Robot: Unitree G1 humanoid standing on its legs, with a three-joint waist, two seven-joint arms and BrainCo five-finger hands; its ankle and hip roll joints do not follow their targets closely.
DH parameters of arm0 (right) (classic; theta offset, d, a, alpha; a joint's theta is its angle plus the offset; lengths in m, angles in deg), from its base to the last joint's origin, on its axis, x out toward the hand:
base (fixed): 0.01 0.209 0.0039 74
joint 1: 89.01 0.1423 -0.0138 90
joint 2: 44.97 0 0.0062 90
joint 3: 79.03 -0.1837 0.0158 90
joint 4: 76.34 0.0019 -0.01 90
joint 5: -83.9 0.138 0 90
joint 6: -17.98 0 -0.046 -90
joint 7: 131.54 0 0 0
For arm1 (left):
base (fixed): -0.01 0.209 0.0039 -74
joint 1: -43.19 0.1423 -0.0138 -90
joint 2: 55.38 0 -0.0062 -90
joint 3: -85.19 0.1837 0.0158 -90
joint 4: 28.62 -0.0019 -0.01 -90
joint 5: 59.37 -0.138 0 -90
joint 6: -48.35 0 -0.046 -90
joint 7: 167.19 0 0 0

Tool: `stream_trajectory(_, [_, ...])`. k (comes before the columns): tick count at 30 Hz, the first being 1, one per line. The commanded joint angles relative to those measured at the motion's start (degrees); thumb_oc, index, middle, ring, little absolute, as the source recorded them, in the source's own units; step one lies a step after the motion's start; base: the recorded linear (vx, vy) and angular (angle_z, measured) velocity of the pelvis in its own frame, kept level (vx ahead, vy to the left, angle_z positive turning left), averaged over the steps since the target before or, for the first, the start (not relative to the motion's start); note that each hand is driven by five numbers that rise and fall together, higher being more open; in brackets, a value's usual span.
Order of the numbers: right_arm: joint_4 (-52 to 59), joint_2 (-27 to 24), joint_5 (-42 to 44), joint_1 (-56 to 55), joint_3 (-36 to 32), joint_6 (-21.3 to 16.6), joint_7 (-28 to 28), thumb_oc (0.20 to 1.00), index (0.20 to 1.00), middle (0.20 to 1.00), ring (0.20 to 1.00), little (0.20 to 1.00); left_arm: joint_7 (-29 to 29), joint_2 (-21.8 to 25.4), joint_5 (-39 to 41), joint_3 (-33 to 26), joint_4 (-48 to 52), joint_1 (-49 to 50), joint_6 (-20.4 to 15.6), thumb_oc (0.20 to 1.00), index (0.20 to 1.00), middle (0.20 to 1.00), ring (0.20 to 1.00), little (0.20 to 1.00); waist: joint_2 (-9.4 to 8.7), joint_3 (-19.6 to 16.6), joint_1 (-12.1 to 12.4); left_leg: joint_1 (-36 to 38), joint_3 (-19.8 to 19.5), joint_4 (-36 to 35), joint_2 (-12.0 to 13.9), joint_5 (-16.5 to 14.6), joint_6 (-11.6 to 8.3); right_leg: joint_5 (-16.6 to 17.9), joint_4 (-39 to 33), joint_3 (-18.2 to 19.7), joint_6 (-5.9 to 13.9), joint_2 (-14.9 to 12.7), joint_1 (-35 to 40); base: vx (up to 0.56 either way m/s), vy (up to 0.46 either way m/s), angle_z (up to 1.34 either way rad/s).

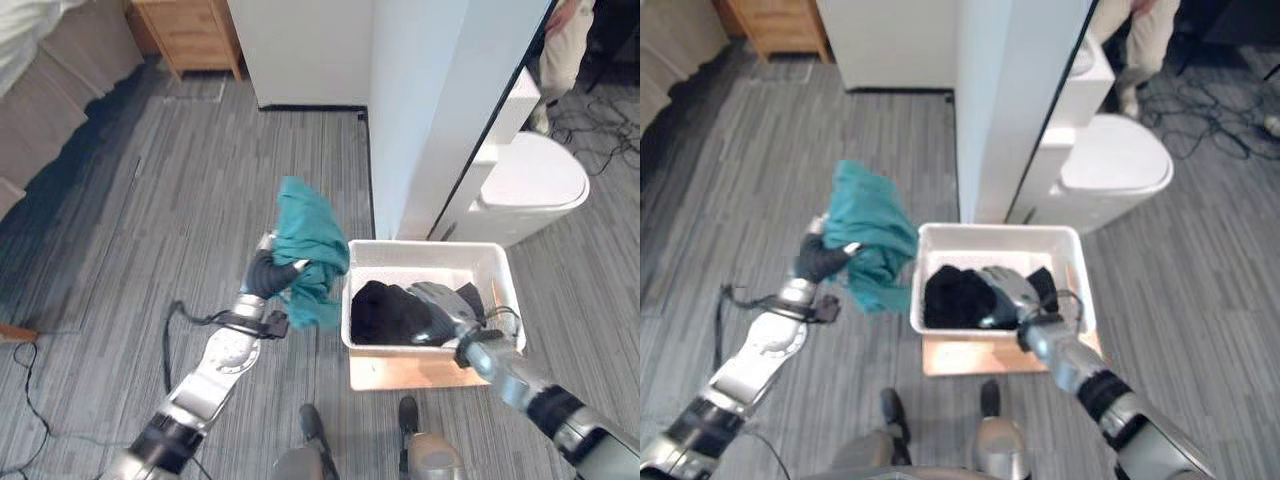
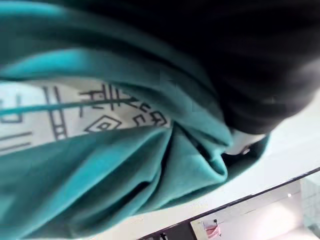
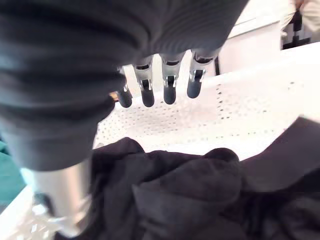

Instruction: Tidy up the quilt and then pick up the clothes from the bed and put them into the laundry hamper.

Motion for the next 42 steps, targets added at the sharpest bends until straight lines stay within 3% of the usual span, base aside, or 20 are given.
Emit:
stream_trajectory(1, [4.49,-3.55,-0.09,-3.5,-4.85,-1.9,-1.88,1.0,1.0,1.0,1.0,1.0,-1.8,-1.84,4.49,-0.46,0.54,-1.02,-4.05,0.2,0.2,0.2,0.2,0.2,0.91,-6.31,-2.93,4.5,2.4,0.07,4.8,-2.11,-5.23,-6.24,-0.09,2.23,3.71,-0.51,-2.71,0.06,0.012,-0.15])
stream_trajectory(3, [7.68,-4.22,0.56,-9.2,-10.56,-1.86,-1.97,1.0,1.0,1.0,1.0,1.0,-2.7,-1.99,5.22,-2.06,2.28,0.45,-3.37,0.2,0.2,0.2,0.2,0.2,1.01,-7.37,-4.74,5.38,3.18,0.07,4.97,-2.39,-5.23,-6.26,-0.1,3.01,3.86,-0.37,-2.51,0.08,0.004,-0.19])
stream_trajectory(5, [8.29,-4.39,0.58,-9.8,-10.96,-1.78,-1.69,1.0,1.0,1.0,1.0,1.0,-2.79,-1.98,5.29,-1.97,2.47,0.59,-3.26,0.2,0.2,0.2,0.2,0.2,1.05,-7.47,-4.55,5.44,3.23,0.07,4.98,-2.42,-5.24,-6.27,-0.1,3.06,3.86,-0.36,-2.48,0.03,-0.002,-0.2])
stream_trajectory(9, [13.57,-4.07,4.01,-19.17,-19.04,-1.9,0.2,1.0,1.0,1.0,1.0,1.0,-4.33,-3.1,3.89,-2.5,1.12,3.04,-1.48,0.2,0.2,0.2,0.2,0.2,1.41,-7.68,-8.08,7.3,5.4,0.16,5.11,-3.34,-5.19,-6.75,0.02,4.8,4.0,0.01,-2.28,0.08,0.002,-0.28])
stream_trajectory(14, [14.79,-3.82,5.32,-23.89,-21.89,-2.2,0.84,1.0,1.0,1.0,1.0,1.0,-3.43,-2.66,-0.16,-2.51,0.14,3.06,-0.81,0.2,0.2,0.2,0.2,0.2,1.86,-7.11,-9.85,7.24,6.52,0.08,5.23,-2.99,-5.29,-6.19,-0.04,5.93,4.0,0.34,-3.34,0.0,-0.005,-0.27])
stream_trajectory(15, [12.89,-2.78,6.1,-26.96,-21.88,-1.65,1.35,1.0,1.0,1.0,1.0,1.0,-1.05,-3.9,-3.55,-1.6,-2.18,-0.37,0.88,0.2,0.2,0.2,0.2,0.2,2.14,-6.22,-12.98,6.61,8.26,0.11,5.24,-3.15,-5.51,-5.95,0.15,7.43,4.58,0.67,-5.59,-0.05,0.008,-0.05])
stream_trajectory(18, [10.47,-2.83,5.53,-30.16,-22.64,-1.63,0.93,1.0,1.0,1.0,1.0,1.0,1.6,-4.38,-8.44,-0.91,-8.31,-0.92,0.19,0.2,0.2,0.2,0.2,0.2,3.17,-5.54,-13.54,4.64,9.4,0.11,5.38,-2.71,-5.81,-5.41,0.19,8.19,4.86,0.84,-8.71,-0.08,0.005,-0.45])
stream_trajectory(20, [8.0,-2.78,5.19,-29.62,-19.07,-1.49,1.31,1.0,1.0,1.0,1.0,1.0,4.93,-7.95,-10.3,2.96,-19.17,-11.65,3.34,0.2,0.2,0.2,0.2,0.2,2.88,-5.85,-17.42,4.31,11.28,0.07,5.61,-2.49,-6.15,-5.02,0.27,9.6,5.16,1.46,-10.51,-0.01,0.005,-0.31])
stream_trajectory(23, [5.62,-2.34,5.52,-29.87,-18.24,-0.86,0.78,1.0,1.0,1.0,1.0,1.0,7.35,-9.84,-13.1,4.37,-25.51,-15.97,5.41,0.2,0.2,0.2,0.2,0.2,3.09,-5.67,-18.67,3.29,12.57,0.09,5.6,-2.48,-6.22,-4.39,0.47,10.6,5.26,1.65,-12.68,-0.04,0.012,-0.47])
stream_trajectory(24, [2.29,-1.35,6.28,-28.54,-16.0,-0.59,-0.04,1.0,1.0,1.0,1.0,1.0,9.13,-12.36,-14.98,6.0,-34.22,-19.36,7.17,1.0,1.0,1.0,1.0,1.0,3.28,-5.19,-19.04,1.9,12.81,0.14,5.44,-2.28,-6.16,-3.99,0.67,10.91,5.2,1.63,-14.45,-0.1,0.012,-0.68])
stream_trajectory(26, [1.33,-0.88,7.06,-27.71,-15.11,-0.48,-0.21,1.0,1.0,1.0,1.0,1.0,9.93,-13.85,-14.87,5.85,-39.55,-20.76,7.65,1.0,1.0,1.0,1.0,1.0,3.35,-4.84,-19.12,1.04,12.95,0.19,5.42,-2.14,-6.11,-3.79,0.8,11.11,5.12,1.65,-15.4,-0.07,0.004,-0.34])
stream_trajectory(28, [0.28,-1.68,9.61,-25.15,-13.58,0.28,0.39,1.0,1.0,1.0,1.0,1.0,10.4,-16.74,-9.88,5.39,-49.88,-24.37,8.46,1.0,1.0,1.0,1.0,1.0,3.56,-3.93,-19.24,-0.18,12.85,0.15,5.27,-1.73,-6.13,-3.48,0.99,11.1,4.84,1.63,-16.67,-0.06,-0.009,-0.18])
stream_trajectory(32, [0.58,-1.29,10.63,-25.07,-12.12,0.76,1.35,1.0,1.0,1.0,1.0,1.0,9.14,-18.86,-1.37,3.33,-52.71,-23.7,7.6,1.0,1.0,1.0,1.0,1.0,4.52,-3.03,-19.13,-0.32,12.5,0.07,5.26,-1.38,-6.3,-3.66,0.96,10.44,4.57,1.51,-16.24,0.0,0.009,-0.01])
stream_trajectory(36, [-1.28,-1.15,11.28,-23.37,-11.75,1.3,1.73,1.0,1.0,1.0,1.0,1.0,7.1,-17.16,3.17,3.58,-44.43,-20.97,4.51,1.0,1.0,1.0,1.0,1.0,4.93,-3.14,-18.08,0.64,11.45,0.07,5.31,-1.37,-6.34,-4.35,0.82,9.38,4.07,1.4,-14.24,0.05,-0.013,0.15])
stream_trajectory(40, [-3.64,-0.11,13.71,-24.0,-12.9,0.88,2.57,1.0,1.0,1.0,1.0,1.0,6.84,-11.62,5.02,-0.72,-31.66,-13.64,1.85,1.0,1.0,1.0,1.0,1.0,4.63,-4.47,-14.63,3.43,10.02,0.07,5.69,-1.34,-6.65,-5.26,0.68,7.61,3.65,1.25,-9.56,0.06,-0.032,0.17])
stream_trajectory(41, [-3.7,-0.06,13.7,-23.97,-12.8,0.86,2.54,1.0,1.0,1.0,1.0,1.0,6.81,-11.52,5.05,-0.79,-31.45,-13.45,1.96,1.0,1.0,1.0,1.0,1.0,4.54,-4.43,-14.71,3.52,9.98,0.07,5.69,-1.34,-6.65,-5.28,0.67,7.57,3.65,1.24,-9.44,0.03,-0.038,0.29])
stream_trajectory(42, [-6.28,1.17,13.63,-24.25,-12.57,1.2,2.67,1.0,1.0,1.0,1.0,1.0,7.37,-10.18,5.19,-3.16,-30.44,-11.62,1.82,1.0,1.0,1.0,1.0,1.0,4.16,-5.17,-13.29,4.29,9.34,0.07,5.77,-1.46,-6.64,-5.52,0.62,6.84,3.65,1.16,-7.91,0.03,-0.028,0.4])
